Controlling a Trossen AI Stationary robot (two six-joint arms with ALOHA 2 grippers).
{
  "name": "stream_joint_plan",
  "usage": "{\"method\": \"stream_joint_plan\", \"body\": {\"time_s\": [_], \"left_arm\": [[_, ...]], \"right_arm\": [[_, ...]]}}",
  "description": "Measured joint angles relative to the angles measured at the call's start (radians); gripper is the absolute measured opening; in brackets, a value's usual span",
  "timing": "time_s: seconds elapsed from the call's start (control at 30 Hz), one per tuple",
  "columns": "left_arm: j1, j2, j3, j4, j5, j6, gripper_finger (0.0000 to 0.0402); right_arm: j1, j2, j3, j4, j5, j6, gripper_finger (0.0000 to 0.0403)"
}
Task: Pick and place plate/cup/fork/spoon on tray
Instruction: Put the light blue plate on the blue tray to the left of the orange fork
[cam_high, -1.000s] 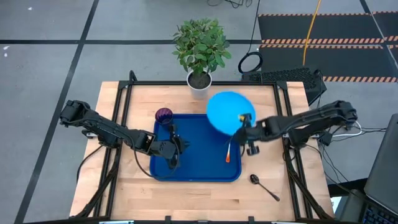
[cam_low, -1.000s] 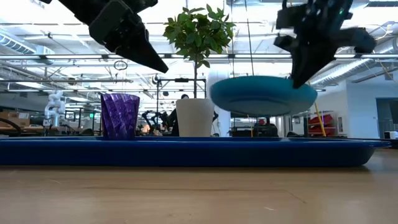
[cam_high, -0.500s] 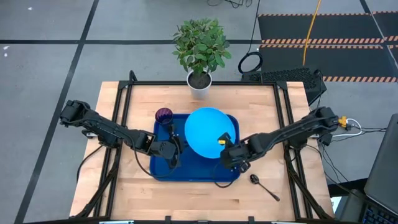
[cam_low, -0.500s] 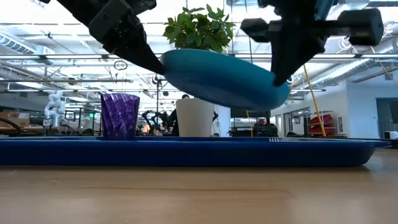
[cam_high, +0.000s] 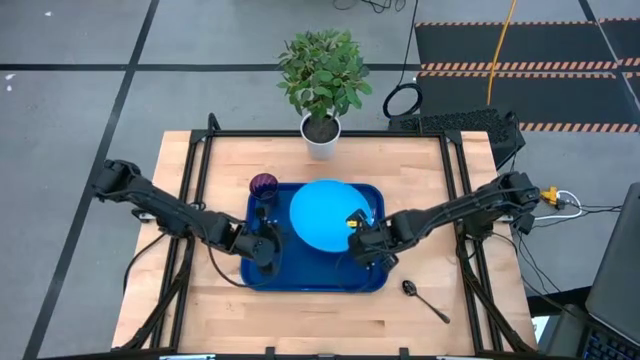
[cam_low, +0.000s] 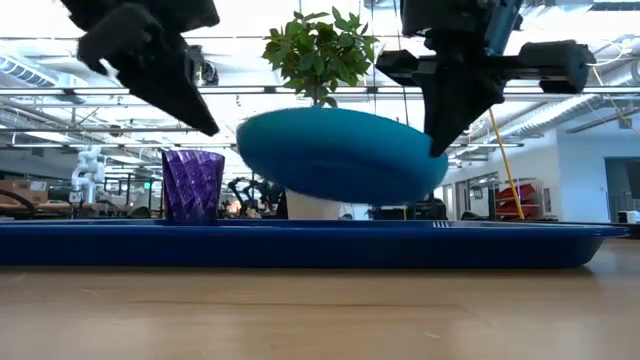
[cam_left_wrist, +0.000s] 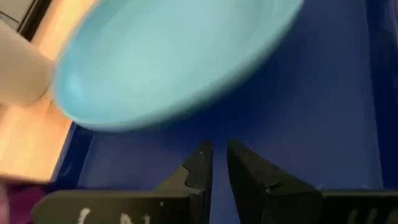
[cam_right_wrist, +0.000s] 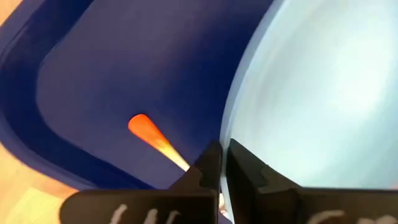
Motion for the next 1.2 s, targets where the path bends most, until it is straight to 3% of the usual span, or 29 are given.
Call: {"method": "stream_joint_plan", "body": {"time_s": [0.1,0.37,0.8,1.2], "left_arm": [[-0.025,-0.031,0.001,-0.009,0.001,-0.008,0.0051],[-0.064,-0.093,0.001,-0.024,-0.011,0.003,0.0051],[-0.047,-0.091,0.000,-0.033,-0.032,0.025,0.0051],[-0.027,-0.091,0.000,-0.033,-0.060,0.031,0.0051]], "right_arm": [[-0.001,0.000,0.000,0.031,0.004,-0.012,0.0000],[-0.002,0.016,0.000,0.143,-0.122,-0.031,0.0000],[-0.007,0.115,-0.002,0.179,-0.123,-0.099,0.0000],[-0.007,0.118,-0.002,0.258,-0.178,-0.117,0.0000]]}}
